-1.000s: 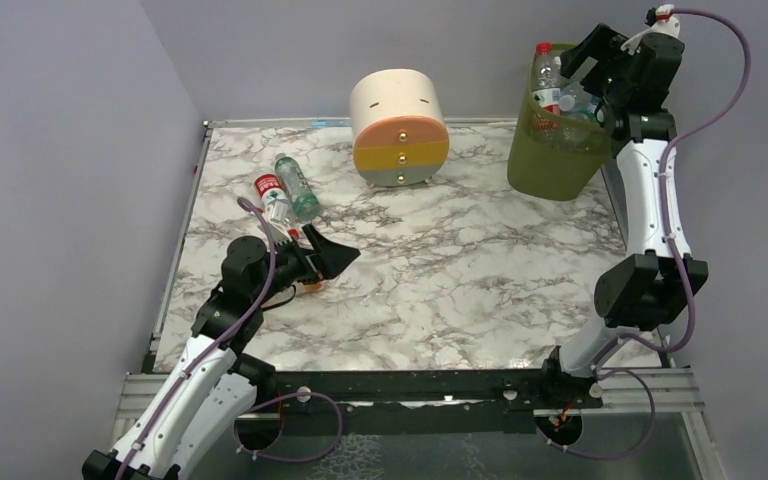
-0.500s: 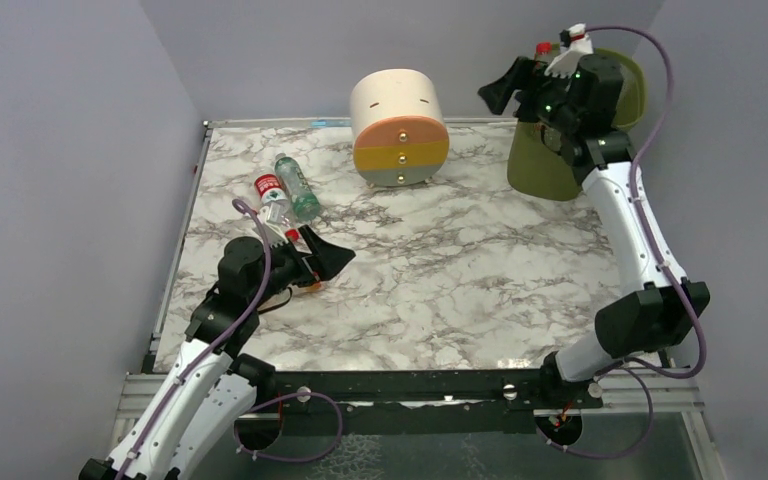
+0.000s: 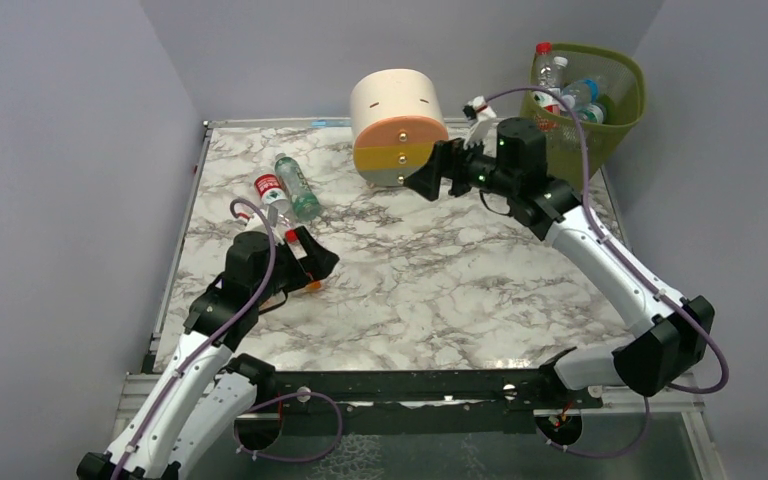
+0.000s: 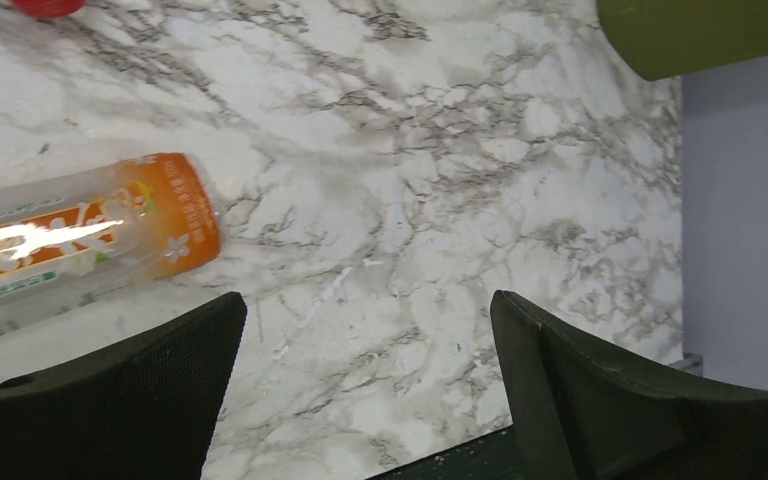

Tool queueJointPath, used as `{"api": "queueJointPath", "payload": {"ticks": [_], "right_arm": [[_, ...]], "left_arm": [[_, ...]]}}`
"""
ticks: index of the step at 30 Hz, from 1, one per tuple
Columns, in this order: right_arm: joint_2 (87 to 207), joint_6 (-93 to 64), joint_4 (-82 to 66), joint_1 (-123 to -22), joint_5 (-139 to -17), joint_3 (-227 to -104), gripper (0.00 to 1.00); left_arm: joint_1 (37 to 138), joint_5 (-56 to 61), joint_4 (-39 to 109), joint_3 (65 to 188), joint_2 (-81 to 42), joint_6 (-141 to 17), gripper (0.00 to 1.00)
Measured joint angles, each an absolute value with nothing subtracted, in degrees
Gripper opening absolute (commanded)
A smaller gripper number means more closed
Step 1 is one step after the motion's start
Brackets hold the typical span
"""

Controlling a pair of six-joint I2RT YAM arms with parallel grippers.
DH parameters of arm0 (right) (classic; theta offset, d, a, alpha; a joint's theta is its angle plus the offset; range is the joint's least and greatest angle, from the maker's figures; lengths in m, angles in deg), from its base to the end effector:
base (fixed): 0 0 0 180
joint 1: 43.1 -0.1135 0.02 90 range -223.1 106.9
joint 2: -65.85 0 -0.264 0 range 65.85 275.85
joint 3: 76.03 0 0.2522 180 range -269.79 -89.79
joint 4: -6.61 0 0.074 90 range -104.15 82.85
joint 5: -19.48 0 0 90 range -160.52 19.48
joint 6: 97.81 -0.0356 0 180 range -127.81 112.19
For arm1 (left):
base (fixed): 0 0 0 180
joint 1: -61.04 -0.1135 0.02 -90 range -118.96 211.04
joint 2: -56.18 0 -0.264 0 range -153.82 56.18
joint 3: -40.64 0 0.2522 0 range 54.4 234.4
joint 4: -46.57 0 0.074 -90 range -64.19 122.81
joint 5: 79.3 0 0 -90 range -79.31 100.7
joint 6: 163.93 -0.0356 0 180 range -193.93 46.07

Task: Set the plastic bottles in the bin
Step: Pick up the plastic bottle at the center of the board.

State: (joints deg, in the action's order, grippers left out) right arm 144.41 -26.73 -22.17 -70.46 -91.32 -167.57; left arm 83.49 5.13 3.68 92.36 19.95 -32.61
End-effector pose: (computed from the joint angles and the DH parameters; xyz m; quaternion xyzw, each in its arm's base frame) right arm 0.2754 0.1567 0.3997 -0.1663 0.7743 0.3655 0.4890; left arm 0.1348 -0.0594 0.2865 -0.1150 0.8460 -0.3093 0.4187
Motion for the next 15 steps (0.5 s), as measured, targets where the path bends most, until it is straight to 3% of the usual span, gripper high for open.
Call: {"api": "queueJointPath", "payload": {"ticks": [15], "right_arm": [[153.07, -24.08, -14.79, -80.75, -97.62, -158.85, 0.98]], "left_arm": [[83.49, 20.87, -9.67, 96.01, 24.26, -29.07, 0.99]]}}
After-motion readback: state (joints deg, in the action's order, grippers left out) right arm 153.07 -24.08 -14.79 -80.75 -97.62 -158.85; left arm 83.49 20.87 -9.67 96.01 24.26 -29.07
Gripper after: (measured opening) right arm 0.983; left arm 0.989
